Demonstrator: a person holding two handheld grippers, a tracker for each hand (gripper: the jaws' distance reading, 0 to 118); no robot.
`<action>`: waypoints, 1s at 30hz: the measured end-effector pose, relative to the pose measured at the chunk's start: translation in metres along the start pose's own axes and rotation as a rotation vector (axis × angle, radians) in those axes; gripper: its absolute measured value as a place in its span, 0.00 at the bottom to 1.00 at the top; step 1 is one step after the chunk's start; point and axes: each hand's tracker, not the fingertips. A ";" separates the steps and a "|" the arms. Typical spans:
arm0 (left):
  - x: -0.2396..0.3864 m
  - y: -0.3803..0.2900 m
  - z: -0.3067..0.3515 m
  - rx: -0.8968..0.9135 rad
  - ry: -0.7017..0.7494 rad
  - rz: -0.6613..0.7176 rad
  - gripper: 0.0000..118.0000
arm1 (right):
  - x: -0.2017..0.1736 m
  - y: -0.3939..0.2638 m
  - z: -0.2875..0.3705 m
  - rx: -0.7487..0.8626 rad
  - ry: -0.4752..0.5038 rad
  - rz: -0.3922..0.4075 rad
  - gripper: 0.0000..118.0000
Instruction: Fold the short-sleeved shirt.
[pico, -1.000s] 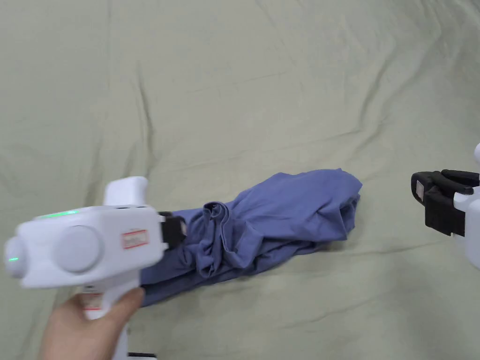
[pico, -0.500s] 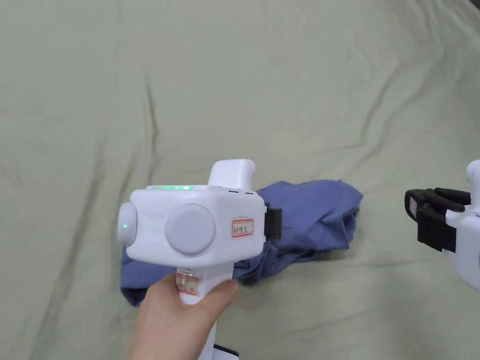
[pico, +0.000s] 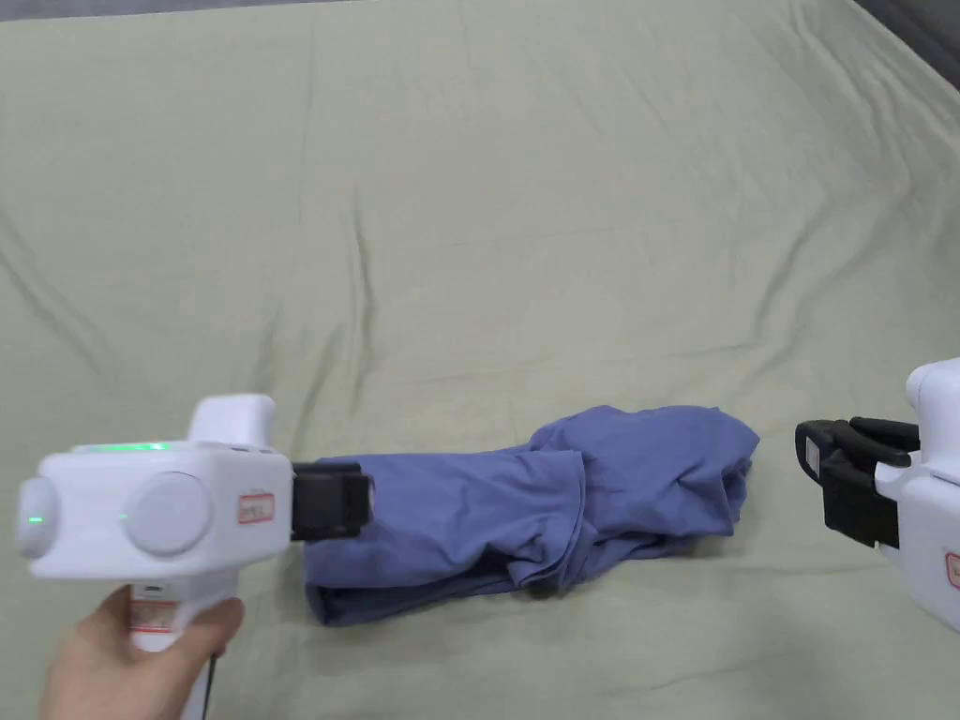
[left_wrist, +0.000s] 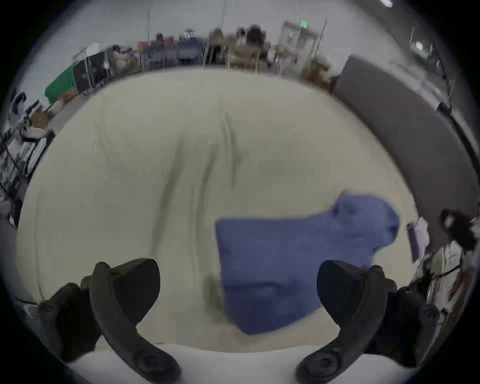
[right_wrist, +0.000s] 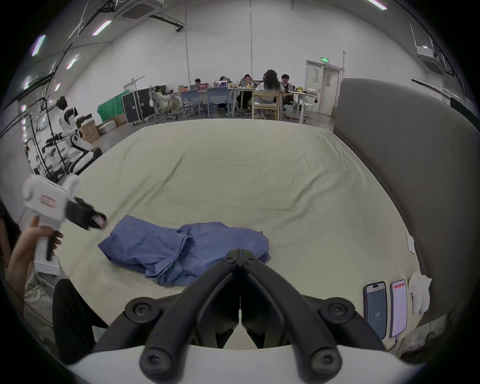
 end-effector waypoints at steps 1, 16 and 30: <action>0.004 -0.003 -0.018 -0.021 -0.038 -0.002 1.00 | -0.001 -0.001 -0.001 -0.008 -0.002 0.005 0.02; -0.053 -0.011 0.015 0.065 -0.231 0.275 0.14 | -0.009 -0.012 -0.015 -0.084 -0.006 0.042 0.02; -0.058 0.010 0.106 0.175 -0.035 0.279 0.08 | 0.005 -0.002 -0.023 -0.017 0.038 -0.026 0.02</action>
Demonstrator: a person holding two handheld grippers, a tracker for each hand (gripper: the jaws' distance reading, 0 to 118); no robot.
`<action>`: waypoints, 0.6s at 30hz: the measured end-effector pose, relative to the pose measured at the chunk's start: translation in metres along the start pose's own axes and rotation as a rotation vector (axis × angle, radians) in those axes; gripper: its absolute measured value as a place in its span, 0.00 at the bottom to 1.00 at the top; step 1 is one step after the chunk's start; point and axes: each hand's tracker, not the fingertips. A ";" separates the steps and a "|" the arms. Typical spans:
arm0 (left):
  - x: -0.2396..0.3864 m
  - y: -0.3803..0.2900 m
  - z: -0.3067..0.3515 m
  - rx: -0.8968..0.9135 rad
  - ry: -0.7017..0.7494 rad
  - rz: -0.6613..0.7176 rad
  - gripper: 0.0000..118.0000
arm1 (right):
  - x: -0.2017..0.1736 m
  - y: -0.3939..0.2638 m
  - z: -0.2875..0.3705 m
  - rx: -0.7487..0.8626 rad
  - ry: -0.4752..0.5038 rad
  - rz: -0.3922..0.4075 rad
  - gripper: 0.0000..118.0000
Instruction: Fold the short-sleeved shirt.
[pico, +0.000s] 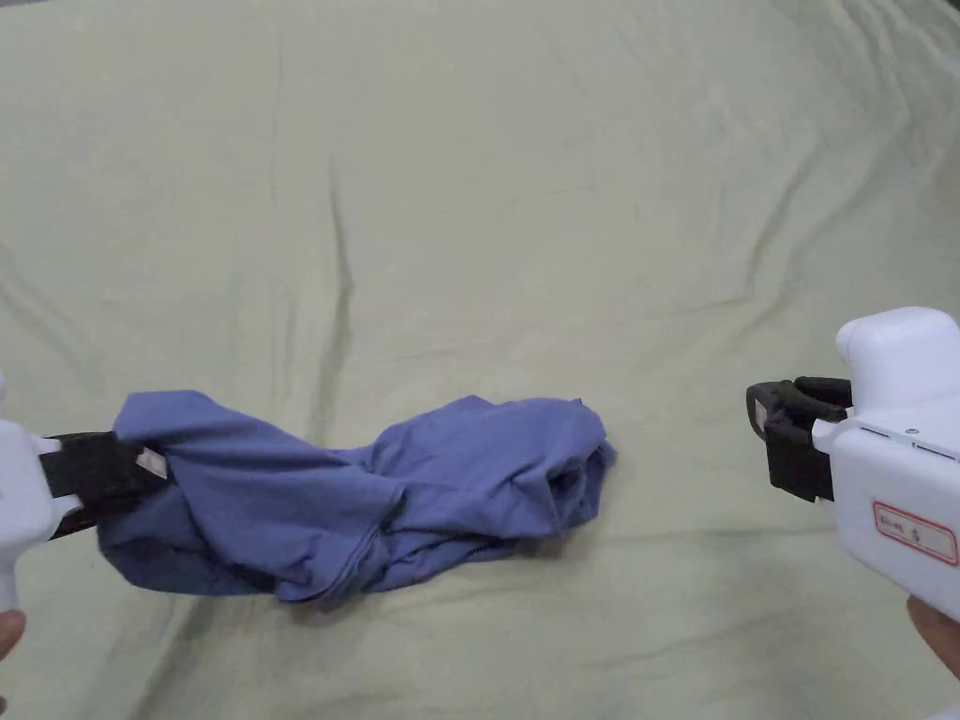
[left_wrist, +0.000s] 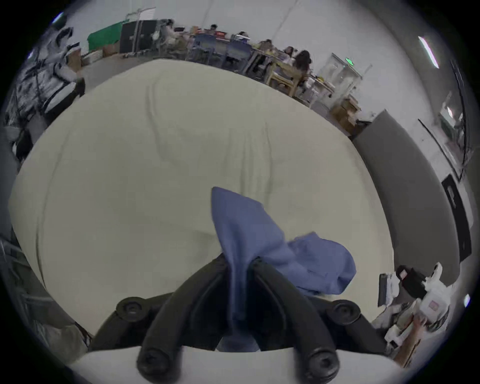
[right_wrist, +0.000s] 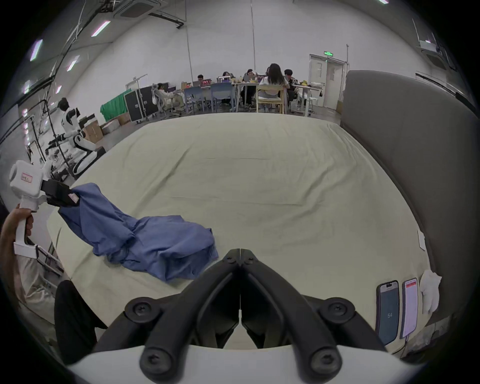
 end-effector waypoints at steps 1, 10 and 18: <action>0.019 -0.001 -0.007 -0.008 -0.031 -0.031 0.08 | 0.005 -0.001 0.001 0.001 -0.001 -0.006 0.02; 0.192 -0.040 -0.127 -0.271 -0.297 -0.234 0.08 | 0.047 -0.021 0.014 -0.010 -0.074 -0.078 0.02; 0.183 -0.046 -0.110 -0.258 -0.481 -0.055 0.84 | 0.068 -0.033 0.015 -0.036 -0.097 -0.128 0.02</action>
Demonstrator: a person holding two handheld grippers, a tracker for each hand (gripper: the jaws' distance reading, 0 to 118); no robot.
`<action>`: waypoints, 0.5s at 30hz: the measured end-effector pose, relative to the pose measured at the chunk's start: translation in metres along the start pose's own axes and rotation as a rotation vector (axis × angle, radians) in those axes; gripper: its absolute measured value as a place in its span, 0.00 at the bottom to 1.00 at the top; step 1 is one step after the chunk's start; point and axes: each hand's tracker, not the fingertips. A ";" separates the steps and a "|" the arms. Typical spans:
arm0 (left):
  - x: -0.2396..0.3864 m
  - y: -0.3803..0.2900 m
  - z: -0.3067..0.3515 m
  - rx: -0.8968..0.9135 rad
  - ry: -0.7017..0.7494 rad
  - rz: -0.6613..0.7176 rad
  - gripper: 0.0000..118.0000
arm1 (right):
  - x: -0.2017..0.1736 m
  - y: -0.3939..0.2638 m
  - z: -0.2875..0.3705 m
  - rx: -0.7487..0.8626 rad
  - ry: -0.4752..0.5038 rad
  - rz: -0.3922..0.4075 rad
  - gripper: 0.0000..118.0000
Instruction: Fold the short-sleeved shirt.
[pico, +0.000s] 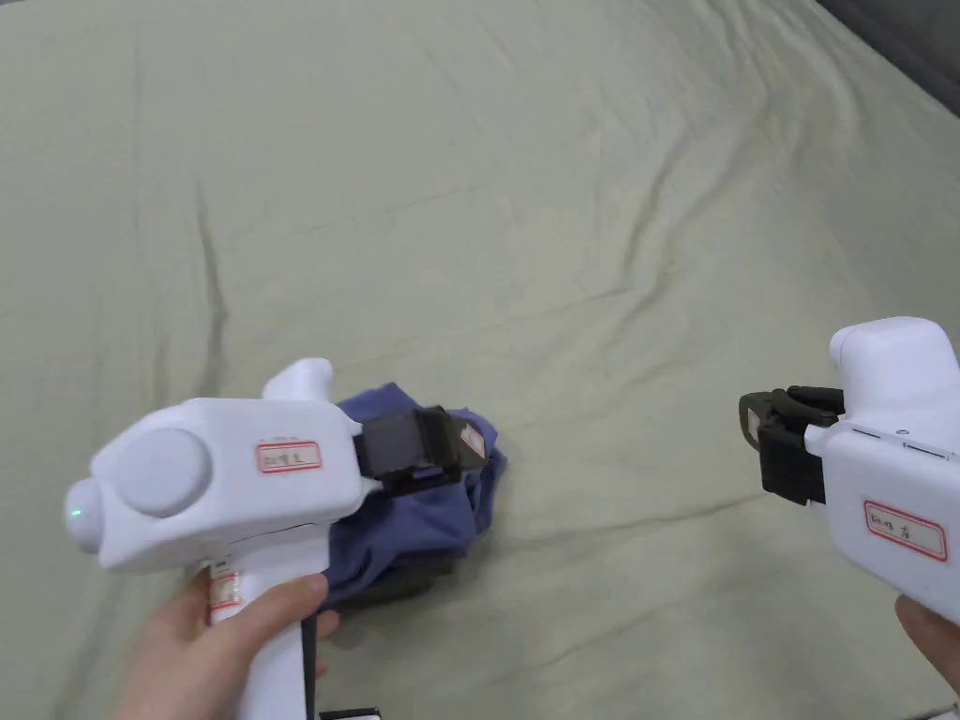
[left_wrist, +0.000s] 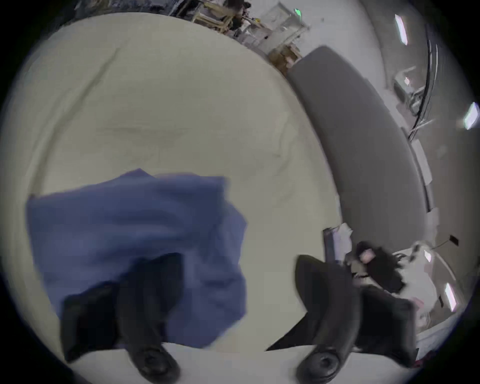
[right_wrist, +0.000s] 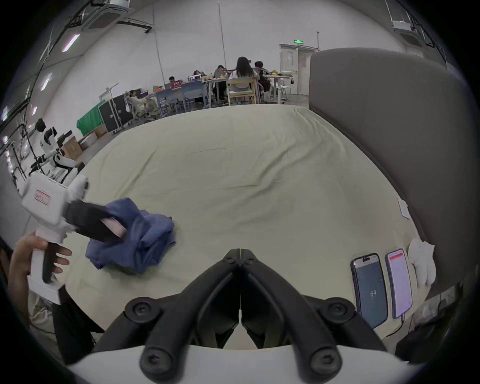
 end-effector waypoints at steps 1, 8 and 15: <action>0.005 0.001 0.020 0.054 0.035 -0.029 0.89 | -0.001 0.000 0.000 0.000 0.003 -0.001 0.02; -0.013 0.006 0.073 0.112 0.238 -0.114 0.82 | -0.014 0.001 -0.005 -0.004 0.024 0.017 0.02; -0.026 0.003 -0.046 -0.060 0.334 -0.208 0.00 | -0.019 -0.002 -0.009 -0.043 0.003 0.059 0.02</action>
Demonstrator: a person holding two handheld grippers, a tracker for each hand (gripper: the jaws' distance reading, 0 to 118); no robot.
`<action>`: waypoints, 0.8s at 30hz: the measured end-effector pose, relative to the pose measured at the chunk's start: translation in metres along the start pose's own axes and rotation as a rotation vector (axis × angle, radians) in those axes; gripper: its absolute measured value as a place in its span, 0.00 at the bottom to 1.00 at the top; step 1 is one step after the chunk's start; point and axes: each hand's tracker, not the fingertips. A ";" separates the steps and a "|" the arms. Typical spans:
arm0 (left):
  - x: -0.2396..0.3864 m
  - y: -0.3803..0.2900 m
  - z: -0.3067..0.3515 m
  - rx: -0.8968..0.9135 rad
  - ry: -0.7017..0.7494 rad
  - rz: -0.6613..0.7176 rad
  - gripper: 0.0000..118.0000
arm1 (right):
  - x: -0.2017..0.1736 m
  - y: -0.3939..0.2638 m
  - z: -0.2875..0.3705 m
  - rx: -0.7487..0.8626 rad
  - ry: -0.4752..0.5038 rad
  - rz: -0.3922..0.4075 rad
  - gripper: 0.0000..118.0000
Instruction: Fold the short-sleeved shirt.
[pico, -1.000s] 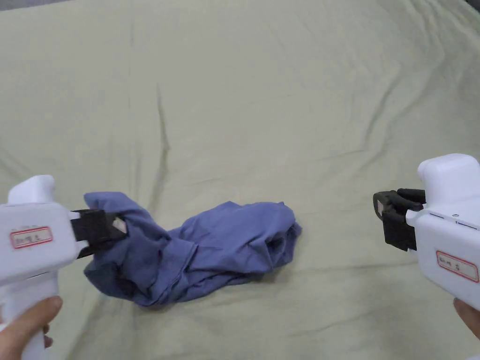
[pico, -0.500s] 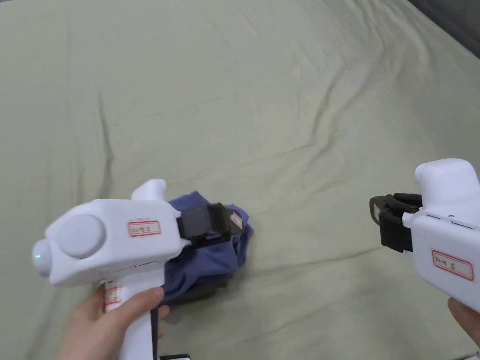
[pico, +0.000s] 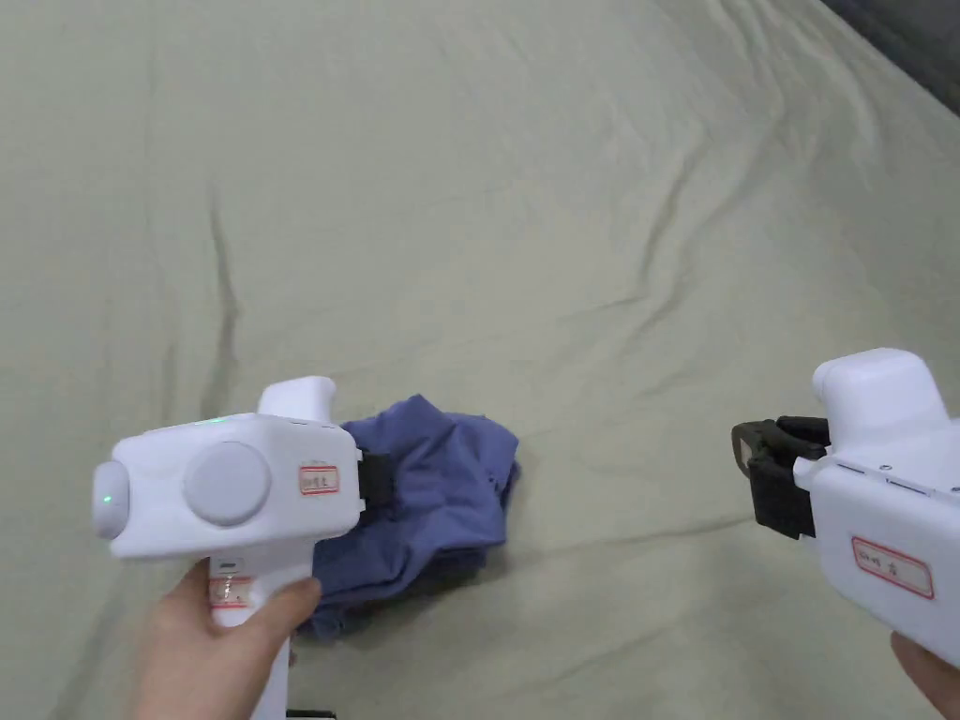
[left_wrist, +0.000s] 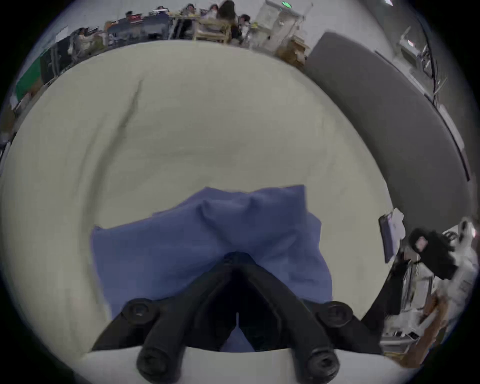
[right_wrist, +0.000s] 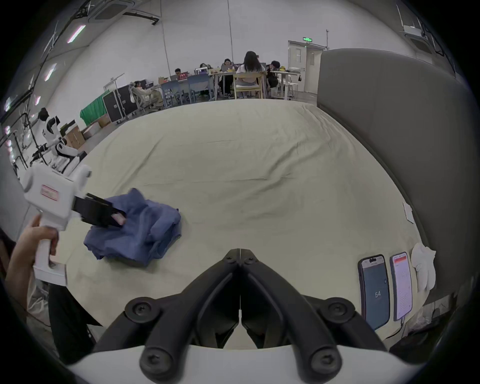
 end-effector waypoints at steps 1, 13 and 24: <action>0.008 0.003 -0.012 0.019 -0.017 -0.036 0.00 | 0.000 -0.001 -0.002 -0.011 -0.005 0.006 0.02; 0.008 0.000 0.056 0.082 -0.246 -0.018 0.00 | -0.050 0.016 -0.015 -0.022 0.131 0.065 0.02; -0.106 -0.061 0.175 0.293 -0.102 0.237 0.00 | -0.170 0.067 -0.105 -0.092 0.251 0.284 0.02</action>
